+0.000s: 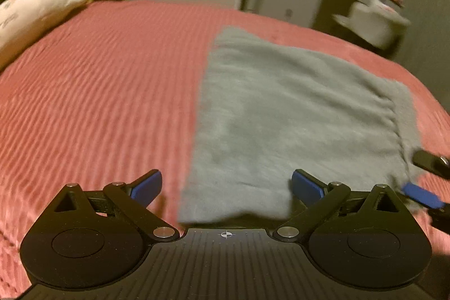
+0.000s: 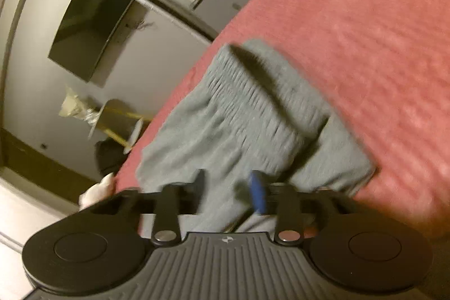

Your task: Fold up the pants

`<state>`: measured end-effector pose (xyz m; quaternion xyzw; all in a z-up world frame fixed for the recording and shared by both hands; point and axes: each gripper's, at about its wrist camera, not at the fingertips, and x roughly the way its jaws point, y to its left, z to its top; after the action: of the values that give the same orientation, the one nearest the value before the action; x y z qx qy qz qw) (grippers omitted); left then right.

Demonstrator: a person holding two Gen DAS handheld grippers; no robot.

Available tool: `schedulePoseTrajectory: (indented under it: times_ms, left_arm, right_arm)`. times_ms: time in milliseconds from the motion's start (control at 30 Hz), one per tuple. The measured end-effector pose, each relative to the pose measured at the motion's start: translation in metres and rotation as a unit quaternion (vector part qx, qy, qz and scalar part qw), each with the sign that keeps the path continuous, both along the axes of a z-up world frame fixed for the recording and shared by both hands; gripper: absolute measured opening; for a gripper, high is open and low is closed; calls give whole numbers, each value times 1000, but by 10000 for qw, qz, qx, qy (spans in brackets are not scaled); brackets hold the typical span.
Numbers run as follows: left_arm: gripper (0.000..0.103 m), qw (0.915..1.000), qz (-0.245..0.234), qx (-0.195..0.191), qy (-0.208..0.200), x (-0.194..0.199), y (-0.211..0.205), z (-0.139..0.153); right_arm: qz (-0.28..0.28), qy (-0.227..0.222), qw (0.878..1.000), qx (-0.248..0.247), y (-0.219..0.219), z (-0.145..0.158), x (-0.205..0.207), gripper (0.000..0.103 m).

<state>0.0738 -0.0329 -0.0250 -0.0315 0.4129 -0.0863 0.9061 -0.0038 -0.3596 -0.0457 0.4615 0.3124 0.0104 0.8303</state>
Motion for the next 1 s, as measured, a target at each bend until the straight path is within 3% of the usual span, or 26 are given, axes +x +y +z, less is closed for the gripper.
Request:
schedulePoseTrajectory:
  times_ms: [133, 200, 300, 433, 500, 600, 633, 733, 767, 800, 833, 1000]
  left_arm:
    - [102, 9989, -291, 369, 36, -8, -17, -5]
    - [102, 9988, -304, 366, 77, -10, -18, -6]
    - [102, 9994, -189, 265, 147, -7, -14, -7]
    - [102, 9993, -90, 207, 297, -1, -12, -12]
    - [102, 9992, -96, 236, 306, -1, -12, -13]
    - [102, 9992, -80, 231, 327, -2, -13, -13]
    - [102, 9992, -70, 209, 332, -1, -12, -13]
    - [102, 9993, -19, 125, 364, 0, -10, -13]
    - [102, 9993, 14, 103, 362, 1, -9, -13]
    - [102, 9994, 42, 60, 348, 1, -8, -12]
    - [101, 9994, 74, -10, 324, 0, -6, -9]
    - [99, 9987, 196, -457, 70, 12, 15, 9]
  right_arm:
    - [295, 267, 9992, 103, 13, -6, 1, 58]
    - [160, 503, 9984, 217, 8, -10, 2, 58]
    - [-206, 425, 9972, 573, -11, -15, -4, 59]
    - [-874, 338, 9939, 580, -42, -16, -7, 80]
    - [-1006, 335, 9910, 813, -52, -24, -2, 80]
    - [-871, 304, 9897, 1093, -58, -35, 14, 82]
    - [-771, 271, 9898, 1164, -59, -38, 20, 88]
    - [-441, 259, 9943, 936, -51, -38, 37, 95]
    - [-383, 254, 9959, 775, -47, -36, 40, 93]
    - [-380, 238, 9971, 620, -44, -33, 41, 75]
    - [-414, 219, 9982, 374, -41, -29, 39, 47]
    - [-300, -345, 9984, 343, -45, -7, 22, 41]
